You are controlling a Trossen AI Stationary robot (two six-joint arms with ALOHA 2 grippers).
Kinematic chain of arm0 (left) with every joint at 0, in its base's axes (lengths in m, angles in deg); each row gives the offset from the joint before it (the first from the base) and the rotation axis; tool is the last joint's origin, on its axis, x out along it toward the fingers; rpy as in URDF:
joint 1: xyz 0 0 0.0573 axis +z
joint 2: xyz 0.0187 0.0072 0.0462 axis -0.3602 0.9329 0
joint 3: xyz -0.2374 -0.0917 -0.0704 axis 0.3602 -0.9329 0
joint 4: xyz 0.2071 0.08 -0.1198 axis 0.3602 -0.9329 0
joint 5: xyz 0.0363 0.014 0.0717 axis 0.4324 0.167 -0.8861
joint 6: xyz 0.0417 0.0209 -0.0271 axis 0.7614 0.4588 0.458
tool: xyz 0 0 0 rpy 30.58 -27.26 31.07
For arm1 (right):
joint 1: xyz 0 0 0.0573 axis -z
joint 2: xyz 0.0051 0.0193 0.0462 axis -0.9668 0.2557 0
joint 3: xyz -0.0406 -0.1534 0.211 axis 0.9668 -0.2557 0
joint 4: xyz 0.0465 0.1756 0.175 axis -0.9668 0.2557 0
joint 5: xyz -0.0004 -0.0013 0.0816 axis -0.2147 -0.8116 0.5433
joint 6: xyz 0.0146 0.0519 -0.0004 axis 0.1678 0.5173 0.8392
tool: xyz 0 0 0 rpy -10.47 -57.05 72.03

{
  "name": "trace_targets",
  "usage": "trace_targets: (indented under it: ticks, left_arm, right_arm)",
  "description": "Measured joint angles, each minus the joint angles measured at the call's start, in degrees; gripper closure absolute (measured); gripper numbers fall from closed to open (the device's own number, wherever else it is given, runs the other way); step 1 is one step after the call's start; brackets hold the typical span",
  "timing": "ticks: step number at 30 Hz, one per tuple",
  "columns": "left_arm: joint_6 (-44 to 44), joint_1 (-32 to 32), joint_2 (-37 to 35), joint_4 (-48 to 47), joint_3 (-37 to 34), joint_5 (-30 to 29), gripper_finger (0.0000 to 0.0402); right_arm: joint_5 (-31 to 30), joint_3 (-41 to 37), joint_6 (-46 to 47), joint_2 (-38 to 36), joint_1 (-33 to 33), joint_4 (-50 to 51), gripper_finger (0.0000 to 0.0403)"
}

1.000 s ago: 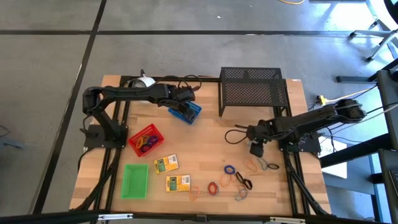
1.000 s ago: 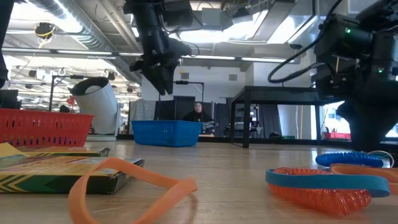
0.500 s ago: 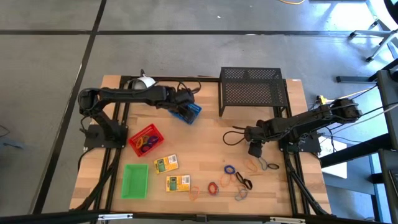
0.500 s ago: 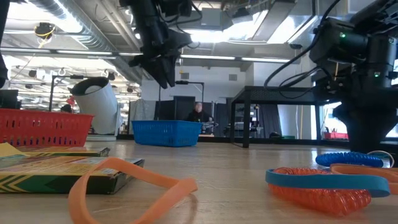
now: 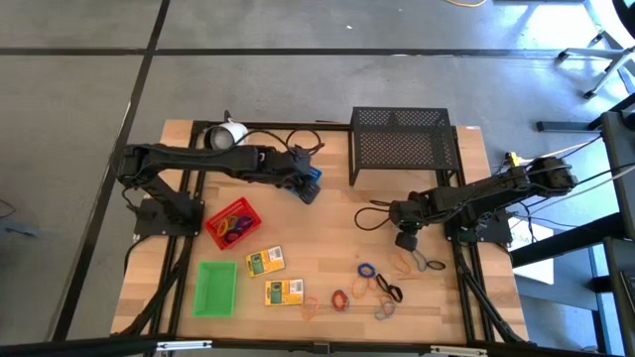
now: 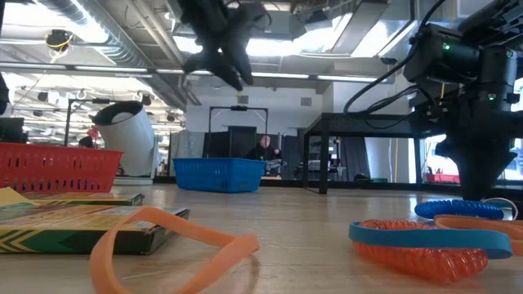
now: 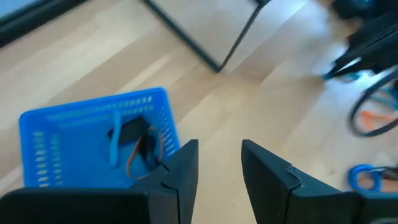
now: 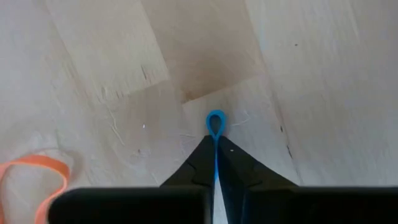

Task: Pick & Place Office Desk Supplies
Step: Put the blue rubber band into the blue bin

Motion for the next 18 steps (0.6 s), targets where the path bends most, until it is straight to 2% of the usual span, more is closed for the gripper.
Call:
trace_targets:
  ticks: [9, 18]
  left_arm:
    - [7.4, -3.5, -2.0, 6.3, 0.0, -0.2, 0.0286]
    - [10.6, -7.0, -2.4, 7.4, 0.0, -0.2, 0.0286]
  right_arm:
    - [0.1, 5.7, -3.2, -4.6, -0.1, -2.5, 0.0400]
    - [-1.0, 15.3, -14.4, -7.8, 1.9, -9.5, 0.0400]
